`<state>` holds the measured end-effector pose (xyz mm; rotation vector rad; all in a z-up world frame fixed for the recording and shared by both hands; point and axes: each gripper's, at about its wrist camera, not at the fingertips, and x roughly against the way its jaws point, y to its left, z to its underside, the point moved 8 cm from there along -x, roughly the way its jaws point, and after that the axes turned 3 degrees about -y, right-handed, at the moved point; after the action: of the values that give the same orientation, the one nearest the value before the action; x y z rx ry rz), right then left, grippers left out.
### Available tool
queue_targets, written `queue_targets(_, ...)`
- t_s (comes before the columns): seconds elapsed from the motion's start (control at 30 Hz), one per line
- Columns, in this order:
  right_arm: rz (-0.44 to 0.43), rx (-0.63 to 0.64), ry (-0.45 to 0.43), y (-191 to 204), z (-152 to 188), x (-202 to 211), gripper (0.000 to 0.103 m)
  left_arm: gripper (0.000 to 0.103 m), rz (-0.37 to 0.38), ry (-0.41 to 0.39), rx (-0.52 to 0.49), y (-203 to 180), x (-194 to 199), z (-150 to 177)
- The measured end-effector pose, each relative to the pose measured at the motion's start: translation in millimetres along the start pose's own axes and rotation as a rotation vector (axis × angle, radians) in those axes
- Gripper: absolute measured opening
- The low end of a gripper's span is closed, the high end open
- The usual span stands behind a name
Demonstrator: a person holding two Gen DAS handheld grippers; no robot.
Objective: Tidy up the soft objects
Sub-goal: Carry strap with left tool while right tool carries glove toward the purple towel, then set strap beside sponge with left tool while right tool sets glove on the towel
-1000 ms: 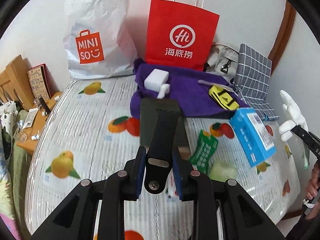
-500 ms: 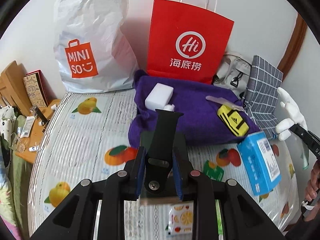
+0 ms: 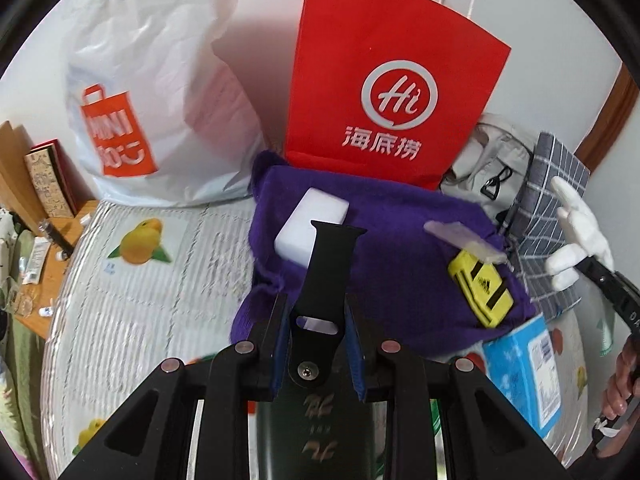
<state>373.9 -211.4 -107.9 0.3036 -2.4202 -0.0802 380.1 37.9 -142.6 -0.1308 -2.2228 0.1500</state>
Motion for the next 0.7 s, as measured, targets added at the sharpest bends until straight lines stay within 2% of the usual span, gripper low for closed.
queue_targets(0.2, -0.001, -0.004, 0.037, -5, -13, -33, 0.012, 0.025, 0.005, 0.000, -0.008, -7, -21, -23)
queue_targets(0.3, -0.006, -0.010, 0.073, -7, -6, -52, 0.012, 0.025, 0.013, 0.010, 0.013, -3, -36, -25)
queue_targets(0.37, -0.022, -0.014, 0.101, -7, -1, -64, 0.012, 0.025, -0.007, 0.052, 0.000, 0, -46, -22)
queue_targets(0.7, -0.045, -0.040, 0.199, -14, 20, -101, 0.014, 0.025, -0.015, 0.100, 0.003, 3, -72, -21)
